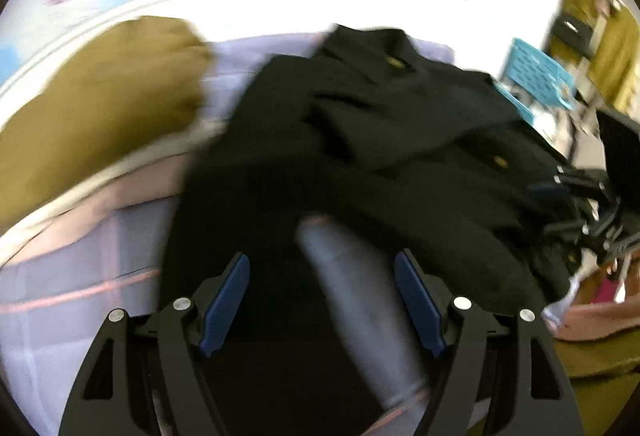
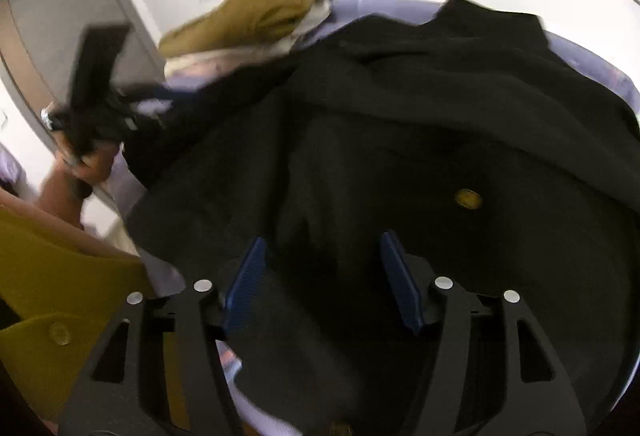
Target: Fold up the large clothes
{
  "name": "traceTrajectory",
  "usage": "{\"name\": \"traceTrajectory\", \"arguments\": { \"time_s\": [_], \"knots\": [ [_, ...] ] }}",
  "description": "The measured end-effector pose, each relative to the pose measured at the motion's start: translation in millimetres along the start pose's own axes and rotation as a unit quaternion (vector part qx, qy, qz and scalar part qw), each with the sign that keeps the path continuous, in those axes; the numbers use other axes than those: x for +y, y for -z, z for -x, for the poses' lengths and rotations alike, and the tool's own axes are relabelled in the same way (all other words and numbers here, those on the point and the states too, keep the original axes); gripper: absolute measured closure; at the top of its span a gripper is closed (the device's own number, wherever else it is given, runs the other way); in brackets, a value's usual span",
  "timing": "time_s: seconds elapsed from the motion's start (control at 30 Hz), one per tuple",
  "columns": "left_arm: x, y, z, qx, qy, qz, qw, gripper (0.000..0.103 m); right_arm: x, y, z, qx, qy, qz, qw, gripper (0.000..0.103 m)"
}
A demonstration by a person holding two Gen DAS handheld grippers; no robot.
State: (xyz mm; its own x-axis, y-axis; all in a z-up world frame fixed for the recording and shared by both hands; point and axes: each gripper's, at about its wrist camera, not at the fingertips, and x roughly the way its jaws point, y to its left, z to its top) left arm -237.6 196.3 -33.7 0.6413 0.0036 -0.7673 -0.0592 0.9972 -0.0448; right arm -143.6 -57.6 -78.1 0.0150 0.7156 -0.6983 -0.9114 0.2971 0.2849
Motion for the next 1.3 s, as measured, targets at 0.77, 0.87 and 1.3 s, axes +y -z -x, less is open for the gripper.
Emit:
{"name": "traceTrajectory", "arguments": {
  "time_s": [0.77,0.87,1.3],
  "knots": [
    [70,50,23,0.019,0.003,0.027,0.9995,0.073,187,-45,-128,0.034,-0.118,0.263,0.957,0.030],
    [77,37,30,0.009,0.033,0.046,0.9984,0.076,199,-47,-150,0.043,-0.069,0.288,0.954,0.053],
    [87,-40,111,-0.164,0.040,0.064,0.9836,0.030,-6,-186,29,-0.196,-0.211,-0.058,0.956,0.096]
  ]
}}
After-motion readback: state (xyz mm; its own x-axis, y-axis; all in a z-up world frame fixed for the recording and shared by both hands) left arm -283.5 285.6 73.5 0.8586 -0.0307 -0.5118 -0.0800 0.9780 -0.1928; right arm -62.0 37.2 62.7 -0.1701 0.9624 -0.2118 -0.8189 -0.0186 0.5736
